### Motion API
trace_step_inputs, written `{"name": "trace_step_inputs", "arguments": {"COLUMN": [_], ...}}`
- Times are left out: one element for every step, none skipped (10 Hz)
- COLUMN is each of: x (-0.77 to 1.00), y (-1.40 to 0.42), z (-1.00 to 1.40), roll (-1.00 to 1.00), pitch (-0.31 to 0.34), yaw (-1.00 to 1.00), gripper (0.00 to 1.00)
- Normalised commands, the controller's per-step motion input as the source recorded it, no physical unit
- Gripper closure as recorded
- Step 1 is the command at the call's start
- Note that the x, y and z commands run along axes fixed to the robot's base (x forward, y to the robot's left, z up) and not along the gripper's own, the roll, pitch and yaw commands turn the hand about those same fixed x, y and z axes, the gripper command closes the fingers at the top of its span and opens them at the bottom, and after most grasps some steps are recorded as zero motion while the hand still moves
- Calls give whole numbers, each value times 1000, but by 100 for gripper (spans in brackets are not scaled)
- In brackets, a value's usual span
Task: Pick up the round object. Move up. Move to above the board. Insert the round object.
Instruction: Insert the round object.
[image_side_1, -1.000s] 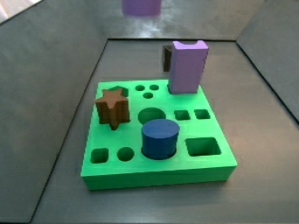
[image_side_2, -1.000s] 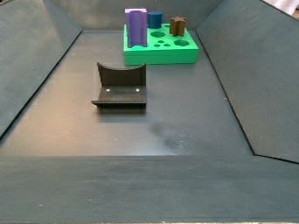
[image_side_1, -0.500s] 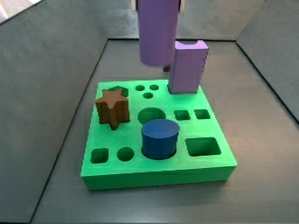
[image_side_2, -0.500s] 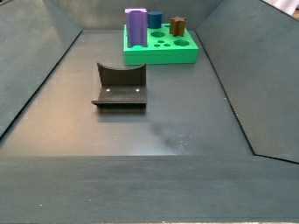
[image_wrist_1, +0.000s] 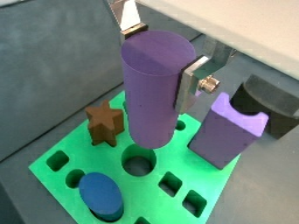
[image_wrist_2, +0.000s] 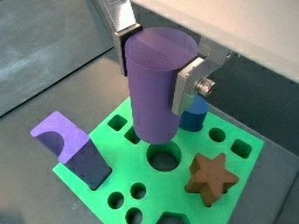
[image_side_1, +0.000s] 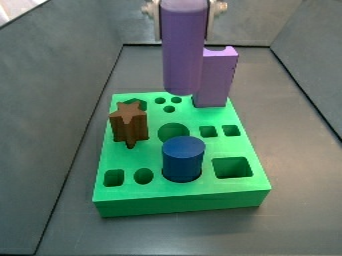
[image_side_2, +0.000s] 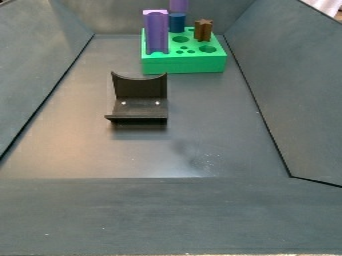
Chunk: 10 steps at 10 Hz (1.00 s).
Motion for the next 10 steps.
{"name": "trace_step_inputs", "arguments": {"x": [146, 77, 20, -140, -183, -63, -6, -66, -151, -143], "y": [-40, -160, -220, -226, -211, -174, -186, -83, -57, 0], "z": [-903, -851, -749, -686, -620, -377, -174, -366, -466, -354], "roll": [30, 124, 217, 330, 351, 214, 86, 147, 204, 136], "pitch": [0, 0, -34, -83, -103, -113, -166, -131, -96, -30], "yaw": [0, 0, 0, 17, 63, 23, 0, 0, 0, 0], "gripper": [100, 100, 100, 100, 100, 100, 100, 100, 100, 100]}}
